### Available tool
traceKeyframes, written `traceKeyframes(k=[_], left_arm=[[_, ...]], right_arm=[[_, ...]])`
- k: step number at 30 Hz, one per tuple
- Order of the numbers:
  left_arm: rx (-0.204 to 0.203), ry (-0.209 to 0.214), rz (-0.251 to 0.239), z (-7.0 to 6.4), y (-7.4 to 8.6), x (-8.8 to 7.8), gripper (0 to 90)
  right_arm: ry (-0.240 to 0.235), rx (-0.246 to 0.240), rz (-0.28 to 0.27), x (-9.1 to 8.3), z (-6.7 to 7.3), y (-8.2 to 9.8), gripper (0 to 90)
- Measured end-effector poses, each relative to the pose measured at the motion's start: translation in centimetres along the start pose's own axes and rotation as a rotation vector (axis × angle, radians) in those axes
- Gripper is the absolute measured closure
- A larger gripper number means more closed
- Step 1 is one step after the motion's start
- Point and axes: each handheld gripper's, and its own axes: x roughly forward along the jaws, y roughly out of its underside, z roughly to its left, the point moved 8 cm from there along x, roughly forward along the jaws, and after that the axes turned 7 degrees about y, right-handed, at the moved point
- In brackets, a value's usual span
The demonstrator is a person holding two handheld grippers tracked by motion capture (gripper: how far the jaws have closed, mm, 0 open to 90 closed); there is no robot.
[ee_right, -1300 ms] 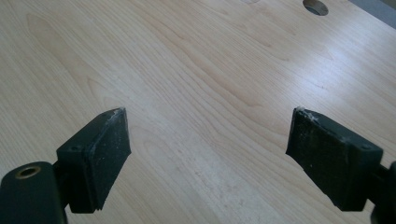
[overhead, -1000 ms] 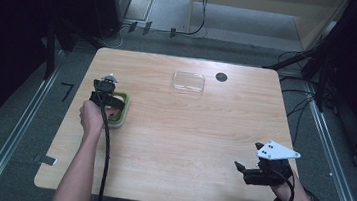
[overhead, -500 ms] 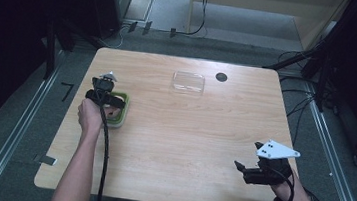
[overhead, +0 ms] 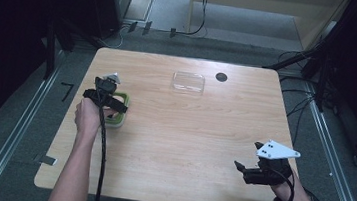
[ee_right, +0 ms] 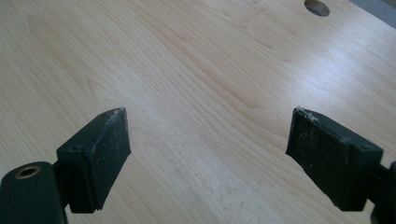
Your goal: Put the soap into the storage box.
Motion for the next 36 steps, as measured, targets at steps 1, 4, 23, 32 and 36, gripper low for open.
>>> traceKeyframes(k=[1, 4, 23, 32, 36], left_arm=[[0.016, 0.005, 0.018, -0.2, 0.2, -0.1, 6.0], [0.043, 0.008, 0.058, -0.7, 0.8, -0.3, 3.8], [0.136, 0.035, 0.153, -2.7, 4.3, -2.3, 0.9], [0.193, 0.051, 0.172, -4.4, 6.5, -3.1, 0.9], [0.203, 0.055, 0.192, -4.9, 7.8, -2.9, 0.9]], right_arm=[[0.000, 0.000, 0.000, 0.0, 0.0, 0.0, 13.4], [0.005, 0.001, -0.001, -0.1, 0.1, -0.1, 13.4], [0.007, 0.001, 0.002, -0.2, 0.1, 0.0, 13.4], [0.007, 0.001, 0.002, -0.2, 0.1, 0.0, 13.4], [0.008, -0.001, 0.000, -0.2, 0.1, 0.0, 13.4]])
